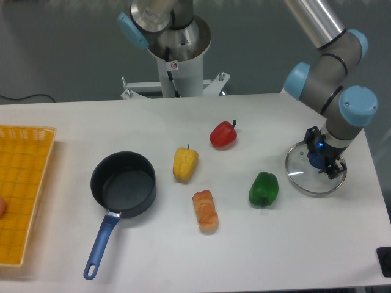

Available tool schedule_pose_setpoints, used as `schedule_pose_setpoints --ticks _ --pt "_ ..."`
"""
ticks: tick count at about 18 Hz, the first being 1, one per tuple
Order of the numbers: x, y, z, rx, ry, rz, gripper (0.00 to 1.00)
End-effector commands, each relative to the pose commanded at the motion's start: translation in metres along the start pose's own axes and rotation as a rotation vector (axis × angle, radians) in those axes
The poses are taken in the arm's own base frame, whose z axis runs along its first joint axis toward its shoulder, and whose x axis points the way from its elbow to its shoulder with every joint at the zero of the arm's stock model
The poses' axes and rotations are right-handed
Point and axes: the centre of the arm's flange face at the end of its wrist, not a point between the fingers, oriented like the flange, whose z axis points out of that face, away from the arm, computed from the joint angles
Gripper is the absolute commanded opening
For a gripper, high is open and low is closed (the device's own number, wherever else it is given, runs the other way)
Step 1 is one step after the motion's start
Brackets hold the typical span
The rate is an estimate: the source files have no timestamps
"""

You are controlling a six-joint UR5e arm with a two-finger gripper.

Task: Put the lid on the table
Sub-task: 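Set the lid flat on the table and open the gripper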

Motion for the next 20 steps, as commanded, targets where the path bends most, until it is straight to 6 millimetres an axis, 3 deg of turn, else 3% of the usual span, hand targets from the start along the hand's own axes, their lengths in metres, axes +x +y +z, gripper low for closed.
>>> schedule_pose_setpoints --ticks 14,18,20 --pt "0.0000 -0.0008 0.0026 -0.002 0.004 0.002 0.61" --pt "-0.0001 0.0003 0.0054 0.000 0.007 0.002 0.78" --pt "-0.0004 -0.0008 0.0043 0.000 0.003 0.003 0.94"
